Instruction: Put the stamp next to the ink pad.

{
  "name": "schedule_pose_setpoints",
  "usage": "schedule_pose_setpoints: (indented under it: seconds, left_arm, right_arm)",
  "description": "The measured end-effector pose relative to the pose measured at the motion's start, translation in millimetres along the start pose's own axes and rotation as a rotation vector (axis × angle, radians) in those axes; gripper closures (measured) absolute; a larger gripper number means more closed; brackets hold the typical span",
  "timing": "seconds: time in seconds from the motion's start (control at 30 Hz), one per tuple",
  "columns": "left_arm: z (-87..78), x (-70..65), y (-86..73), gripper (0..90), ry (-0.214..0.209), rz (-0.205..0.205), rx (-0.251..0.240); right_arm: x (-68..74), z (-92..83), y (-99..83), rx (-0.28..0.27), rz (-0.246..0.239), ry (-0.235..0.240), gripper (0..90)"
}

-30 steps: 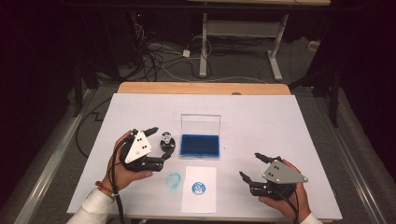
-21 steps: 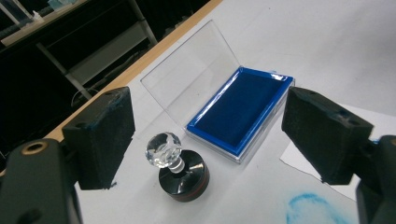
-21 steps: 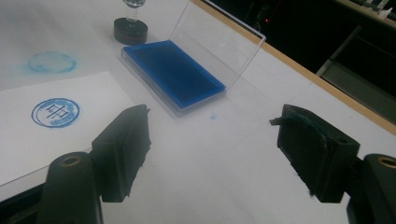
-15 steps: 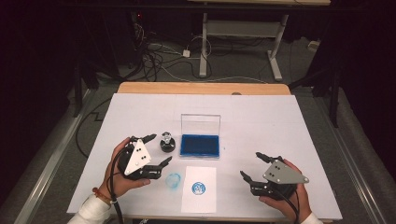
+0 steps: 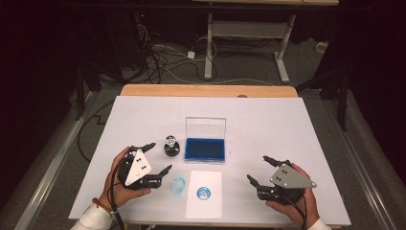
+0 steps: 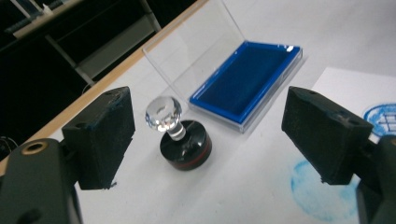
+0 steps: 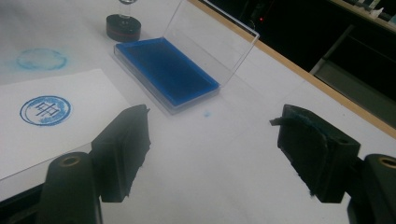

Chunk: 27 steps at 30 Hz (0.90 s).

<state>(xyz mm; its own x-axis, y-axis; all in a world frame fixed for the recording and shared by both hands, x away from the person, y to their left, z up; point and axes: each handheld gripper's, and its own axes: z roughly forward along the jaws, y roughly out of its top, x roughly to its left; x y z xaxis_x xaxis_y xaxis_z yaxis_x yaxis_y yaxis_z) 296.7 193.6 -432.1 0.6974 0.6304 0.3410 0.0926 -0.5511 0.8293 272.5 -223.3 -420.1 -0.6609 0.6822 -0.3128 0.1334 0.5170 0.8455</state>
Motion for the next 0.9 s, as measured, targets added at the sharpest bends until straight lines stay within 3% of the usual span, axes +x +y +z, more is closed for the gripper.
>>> schedule_pose_setpoints:
  seconds: [0.13, 0.3, 0.67, 0.8, 0.9]
  left_arm:
    - [1.5, 0.0, -8.8, 16.7, -0.004, 0.005, 0.035]
    - [0.5, 2.1, -21.3, 16.7, 0.002, -0.028, 0.063]
    - [-9.7, 1.2, -50.4, 16.7, -0.011, -0.047, 0.146]
    - [-12.0, 1.1, -56.7, 16.7, -0.005, -0.070, 0.155]
    - [-13.1, 0.4, -56.8, 16.7, -0.008, -0.058, 0.158]
  right_arm:
    - [-0.7, 0.3, -0.5, -0.001, 0.002, -0.001, 25.4]
    - [-1.7, 1.0, -2.0, 0.005, 0.007, -0.003, 25.4]
    - [-0.7, -3.2, -6.3, 0.013, 0.012, -0.006, 25.3]
    - [0.5, -4.0, -7.0, 0.015, 0.014, -0.011, 25.1]
    - [0.6, -3.9, -8.2, 0.018, 0.018, -0.014, 25.2]
